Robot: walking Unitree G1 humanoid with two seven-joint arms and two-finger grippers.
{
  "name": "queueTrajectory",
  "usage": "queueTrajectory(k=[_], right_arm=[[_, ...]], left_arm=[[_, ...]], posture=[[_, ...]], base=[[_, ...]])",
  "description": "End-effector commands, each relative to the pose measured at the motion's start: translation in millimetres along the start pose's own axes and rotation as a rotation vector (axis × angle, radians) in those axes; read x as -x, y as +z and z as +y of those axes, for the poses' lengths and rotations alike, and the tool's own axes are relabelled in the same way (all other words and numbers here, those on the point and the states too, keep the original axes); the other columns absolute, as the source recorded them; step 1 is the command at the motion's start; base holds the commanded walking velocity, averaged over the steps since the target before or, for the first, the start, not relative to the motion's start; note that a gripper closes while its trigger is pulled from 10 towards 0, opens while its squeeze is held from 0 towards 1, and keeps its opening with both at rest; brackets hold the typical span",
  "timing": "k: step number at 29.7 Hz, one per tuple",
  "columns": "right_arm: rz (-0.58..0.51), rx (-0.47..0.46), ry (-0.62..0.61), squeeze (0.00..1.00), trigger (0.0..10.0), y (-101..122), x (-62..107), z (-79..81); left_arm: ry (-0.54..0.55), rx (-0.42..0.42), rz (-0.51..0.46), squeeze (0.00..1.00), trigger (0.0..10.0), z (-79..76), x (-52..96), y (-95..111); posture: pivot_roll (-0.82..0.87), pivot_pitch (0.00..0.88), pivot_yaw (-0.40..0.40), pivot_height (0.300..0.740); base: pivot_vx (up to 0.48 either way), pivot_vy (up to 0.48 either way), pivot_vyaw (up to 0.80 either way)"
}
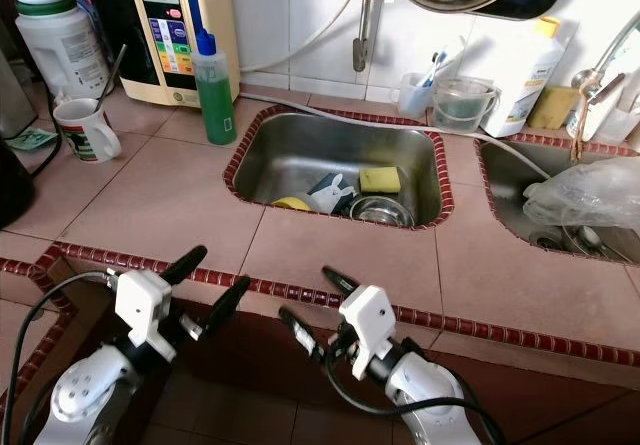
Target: Kitchen organization
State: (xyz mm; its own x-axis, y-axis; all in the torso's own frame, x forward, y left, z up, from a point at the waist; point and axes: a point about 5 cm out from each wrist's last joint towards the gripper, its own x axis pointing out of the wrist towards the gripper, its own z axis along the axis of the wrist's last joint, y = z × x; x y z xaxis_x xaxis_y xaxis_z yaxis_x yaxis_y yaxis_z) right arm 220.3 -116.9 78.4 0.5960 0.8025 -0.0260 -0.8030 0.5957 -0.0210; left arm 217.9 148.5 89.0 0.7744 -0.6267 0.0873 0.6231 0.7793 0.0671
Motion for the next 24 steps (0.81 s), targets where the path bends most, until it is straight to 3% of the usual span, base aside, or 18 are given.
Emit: queueTrajectory(k=[1, 6, 7, 10, 12, 18, 21, 24], right_arm=[[0.006, -0.027, 0.074, 0.0, 10.0, 2, 3.5, 3.9], [0.058, -0.09, 0.234, 0.0, 10.0, 1, 16.1, 8.0], [0.105, -0.136, 0.288, 0.0, 10.0, -4, 22.8, 6.4], [0.162, -0.146, 0.306, 0.0, 10.0, -13, 27.0, 3.5], [0.306, -0.213, 0.313, 0.0, 10.0, -40, 39.3, -1.6], [0.412, -0.363, 0.11, 0.0, 10.0, -78, 44.9, -14.8], [0.468, -0.487, -0.057, 0.0, 10.0, -104, 51.1, -16.9], [0.467, -0.602, -0.22, 0.0, 10.0, -119, 55.9, -18.6]], left_arm=[[-0.063, -0.031, -0.015, 0.0, 10.0, -5.4, 4.0, 4], [-0.181, -0.002, 0.026, 0.0, 10.0, -13.4, 21.0, 0], [-0.235, 0.003, 0.073, 0.0, 10.0, -15.5, 28.6, -7], [-0.268, 0.008, 0.119, 0.0, 10.0, -16.0, 34.4, -15], [-0.295, 0.036, 0.239, 0.0, 10.0, -14.5, 45.2, -40], [-0.238, 0.06, 0.411, 0.0, 10.0, -10.8, 53.5, -79], [-0.173, 0.166, 0.533, 0.0, 10.0, -9.1, 61.7, -106], [-0.104, 0.22, 0.613, 0.0, 10.0, -8.7, 66.3, -123]], posture=[[-0.04, 0.047, -0.023, 0.74], [-0.02, 0.042, -0.026, 0.74], [-0.02, 0.044, -0.027, 0.74], [-0.02, 0.044, -0.027, 0.74], [-0.02, 0.045, -0.024, 0.74], [-0.02, 0.04, -0.025, 0.74], [-0.02, 0.035, -0.029, 0.74], [-0.02, 0.029, -0.028, 0.74]], base=[[0.0, 0.0, 0.0], [0.0, 0.0, 0.0], [0.0, 0.0, 0.0], [0.0, 0.0, 0.0], [0.0, 0.0, 0.0], [0.0, 0.0, 0.0], [0.0, 0.0, 0.0], [0.0, 0.0, 0.0]])
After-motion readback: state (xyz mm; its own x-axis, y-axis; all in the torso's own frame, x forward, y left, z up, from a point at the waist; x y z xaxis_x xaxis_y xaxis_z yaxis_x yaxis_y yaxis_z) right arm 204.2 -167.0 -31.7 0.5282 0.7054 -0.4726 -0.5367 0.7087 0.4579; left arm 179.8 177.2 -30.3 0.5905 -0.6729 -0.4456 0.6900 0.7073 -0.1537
